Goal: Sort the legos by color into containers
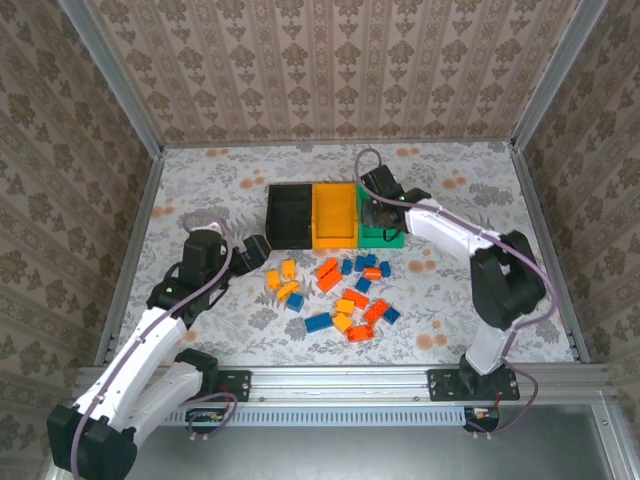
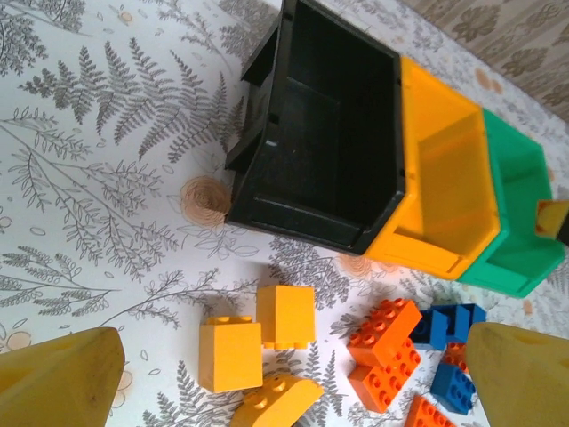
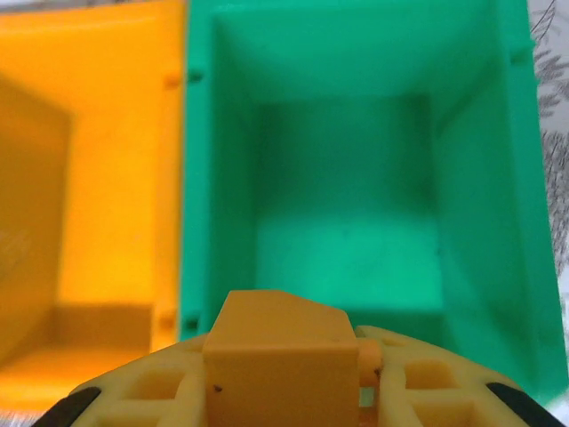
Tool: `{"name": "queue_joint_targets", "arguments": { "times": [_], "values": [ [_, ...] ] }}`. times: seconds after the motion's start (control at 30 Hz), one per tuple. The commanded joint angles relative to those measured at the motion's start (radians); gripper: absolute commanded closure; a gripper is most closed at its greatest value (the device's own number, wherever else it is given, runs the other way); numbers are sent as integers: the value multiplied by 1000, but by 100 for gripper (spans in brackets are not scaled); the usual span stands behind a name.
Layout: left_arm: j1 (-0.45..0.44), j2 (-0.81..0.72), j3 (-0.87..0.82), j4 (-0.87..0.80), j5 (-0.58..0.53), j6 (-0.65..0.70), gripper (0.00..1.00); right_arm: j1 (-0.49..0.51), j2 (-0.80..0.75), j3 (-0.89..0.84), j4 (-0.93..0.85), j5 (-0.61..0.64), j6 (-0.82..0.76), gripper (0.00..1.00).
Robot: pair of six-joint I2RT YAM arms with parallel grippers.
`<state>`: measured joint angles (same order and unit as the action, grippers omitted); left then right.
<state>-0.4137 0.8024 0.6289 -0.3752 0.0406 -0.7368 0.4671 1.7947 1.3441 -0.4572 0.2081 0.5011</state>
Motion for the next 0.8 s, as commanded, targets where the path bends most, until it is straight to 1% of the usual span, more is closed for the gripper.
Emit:
{"name": "queue_joint_targets", "arguments": {
  "times": [0.0, 0.03, 0.07, 0.1, 0.13, 0.17, 0.23, 0.27, 0.37, 0.43, 0.5, 0.7, 0.77],
  "values": [
    [-8, 7, -21, -6, 19, 30, 0, -28, 87, 121, -62, 59, 7, 71],
    [-8, 11, -32, 7, 31, 28, 0, -31, 105, 141, -68, 56, 9, 68],
    [-12, 18, -41, 20, 40, 29, 0, -35, 125, 165, -73, 49, 5, 62],
    [-14, 28, -46, 24, 44, 29, 0, -36, 138, 186, -73, 44, 4, 52],
    [-18, 38, -49, 26, 48, 31, 0, -36, 145, 200, -72, 44, 2, 45],
    [-24, 52, -51, 28, 51, 35, 0, -36, 145, 209, -74, 36, 0, 41],
    [-34, 75, -55, 31, 49, 37, 1, -35, 133, 212, -74, 22, -3, 36],
    [-67, 87, -59, 33, 45, 37, 2, -34, 120, 206, -73, 18, 1, 35],
    [-126, 136, -75, 57, 34, 32, 3, -20, 66, 156, -44, 2, -1, 34],
    [-171, 185, -72, 56, -3, 31, 5, -7, 29, 115, -25, 4, -5, 34],
    [-200, 244, -68, 63, -33, 29, 10, 10, -8, 70, -11, 8, -5, 34],
    [-203, 400, -47, 115, -88, 44, 27, 36, -101, -63, 62, -18, 13, 34],
    [-199, 430, -42, 124, -108, 42, 34, 39, -120, -93, 74, -23, 22, 34]
  ]
}}
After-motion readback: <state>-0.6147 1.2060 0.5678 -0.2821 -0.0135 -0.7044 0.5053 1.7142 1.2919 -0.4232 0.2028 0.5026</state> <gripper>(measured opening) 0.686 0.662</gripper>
